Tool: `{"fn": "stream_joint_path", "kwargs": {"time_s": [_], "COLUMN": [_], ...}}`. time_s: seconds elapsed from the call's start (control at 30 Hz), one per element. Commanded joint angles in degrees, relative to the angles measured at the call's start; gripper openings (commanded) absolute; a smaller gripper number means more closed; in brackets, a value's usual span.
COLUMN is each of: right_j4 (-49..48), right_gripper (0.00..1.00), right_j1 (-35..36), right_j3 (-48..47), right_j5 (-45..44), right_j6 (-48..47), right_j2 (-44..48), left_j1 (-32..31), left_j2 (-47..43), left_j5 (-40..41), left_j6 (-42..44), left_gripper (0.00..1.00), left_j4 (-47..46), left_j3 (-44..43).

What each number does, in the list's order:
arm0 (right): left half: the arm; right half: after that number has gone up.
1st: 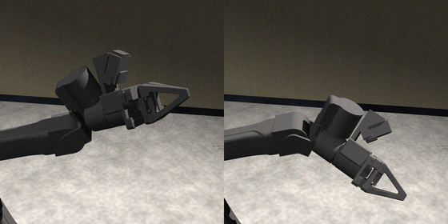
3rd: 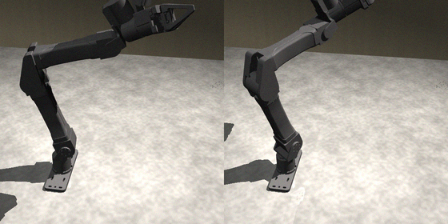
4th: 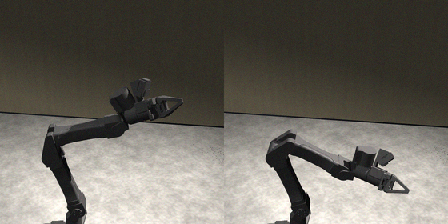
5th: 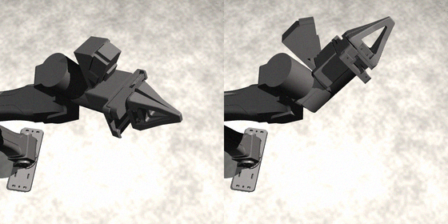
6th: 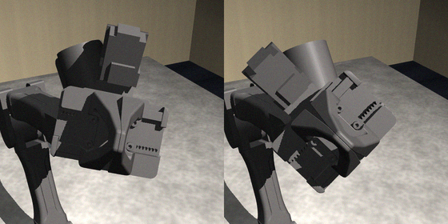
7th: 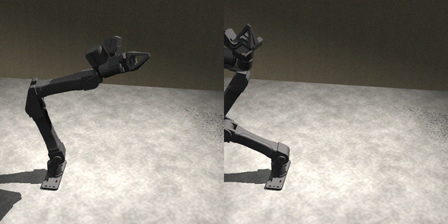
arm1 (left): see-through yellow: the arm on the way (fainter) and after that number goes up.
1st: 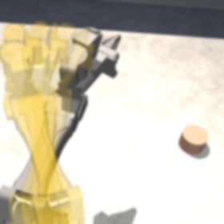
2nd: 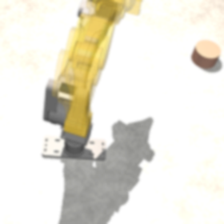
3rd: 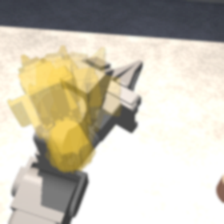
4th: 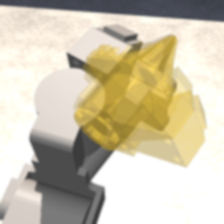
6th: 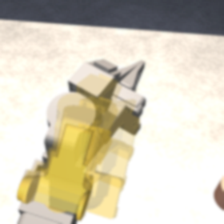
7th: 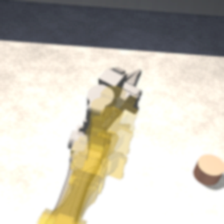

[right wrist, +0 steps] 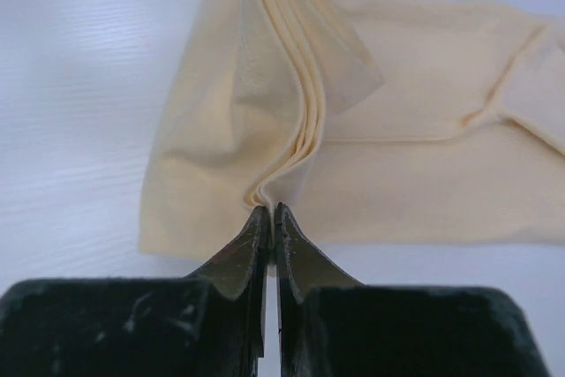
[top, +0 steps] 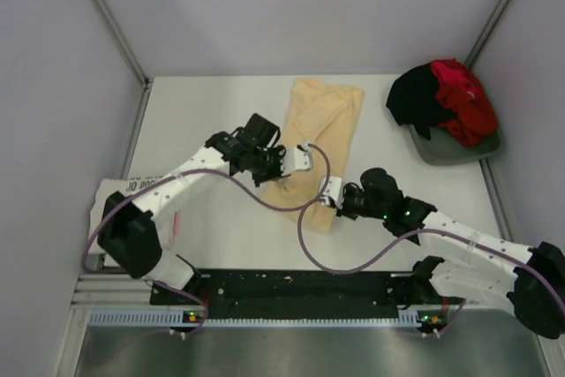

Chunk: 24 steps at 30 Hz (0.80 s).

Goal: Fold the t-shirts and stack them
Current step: Fold the folded rectangular tshirt in 1/3 of the way

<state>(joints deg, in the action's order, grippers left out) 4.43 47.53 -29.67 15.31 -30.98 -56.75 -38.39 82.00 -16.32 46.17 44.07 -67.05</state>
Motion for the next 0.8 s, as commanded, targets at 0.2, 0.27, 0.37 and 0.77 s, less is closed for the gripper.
{"fn": "stream_joint_path", "kwargs": {"time_s": [0.2, 0.27, 0.37, 0.77], "right_j4": [-18.05, -17.87, -20.94, -9.88], "right_gripper": [0.00, 0.00, 0.00, 0.00], "right_j1": [-17.90, -19.22, -21.33, -25.37], "right_j3": [-4.07, -6.62, -7.85, -19.72], "right_j5": [7.27, 7.28, 7.80, 9.56], "right_j6": [-3.99, -4.87, -5.41, -13.31], "right_j2": [-13.72, -18.11, -21.46, -33.59], "left_j1": [6.04, 6.75, 7.71, 8.95], "left_j2": [22.84, 26.36, 31.28, 42.45], "left_j5": [5.50, 5.68, 5.68, 7.00], "left_j6": [-5.48, -5.74, -6.27, -6.53], "left_gripper": [0.00, 0.00, 0.00, 0.00], "left_j4": [4.35, 4.70, 5.14, 5.14], "left_j3": [-24.17, -27.95, -32.87, -43.08]}}
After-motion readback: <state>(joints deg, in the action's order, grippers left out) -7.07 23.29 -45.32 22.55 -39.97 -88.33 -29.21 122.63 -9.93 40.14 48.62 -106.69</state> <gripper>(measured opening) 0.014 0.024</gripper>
